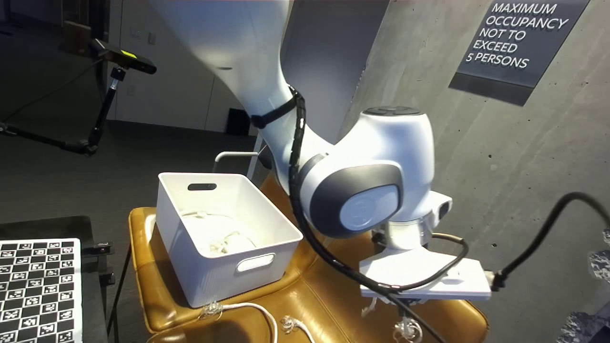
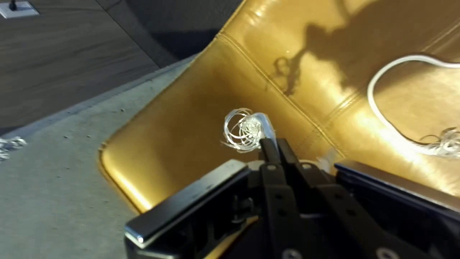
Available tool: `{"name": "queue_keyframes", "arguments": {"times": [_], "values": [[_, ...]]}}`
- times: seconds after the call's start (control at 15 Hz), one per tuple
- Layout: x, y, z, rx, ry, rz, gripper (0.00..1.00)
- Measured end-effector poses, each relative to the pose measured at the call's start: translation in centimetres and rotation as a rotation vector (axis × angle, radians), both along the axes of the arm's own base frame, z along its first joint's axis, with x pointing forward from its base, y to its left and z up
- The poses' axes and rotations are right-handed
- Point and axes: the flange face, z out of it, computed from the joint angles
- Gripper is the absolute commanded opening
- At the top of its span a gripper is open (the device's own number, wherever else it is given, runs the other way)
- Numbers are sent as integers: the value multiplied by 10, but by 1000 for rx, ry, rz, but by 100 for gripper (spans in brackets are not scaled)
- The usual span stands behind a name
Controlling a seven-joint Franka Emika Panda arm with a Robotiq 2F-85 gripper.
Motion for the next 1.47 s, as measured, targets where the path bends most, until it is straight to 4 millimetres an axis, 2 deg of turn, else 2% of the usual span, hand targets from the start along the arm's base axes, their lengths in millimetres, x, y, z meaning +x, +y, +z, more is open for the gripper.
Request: {"name": "queue_keyframes", "arguments": {"times": [0.13, 0.27, 0.4, 0.53, 0.73, 0.93, 1.2, 1.47], "values": [[7, -19, 19, 3, -17, -35, 1], [14, -25, 28, 20, -28, -57, 1], [20, -16, 35, 59, -34, -64, 1], [29, 9, 45, 124, -39, -65, 1], [33, 71, 69, 260, -38, -104, 1], [16, 143, 87, 353, -15, -138, 1], [-19, 240, 88, 419, 41, -164, 1], [-62, 341, 80, 473, 106, -159, 1]]}}
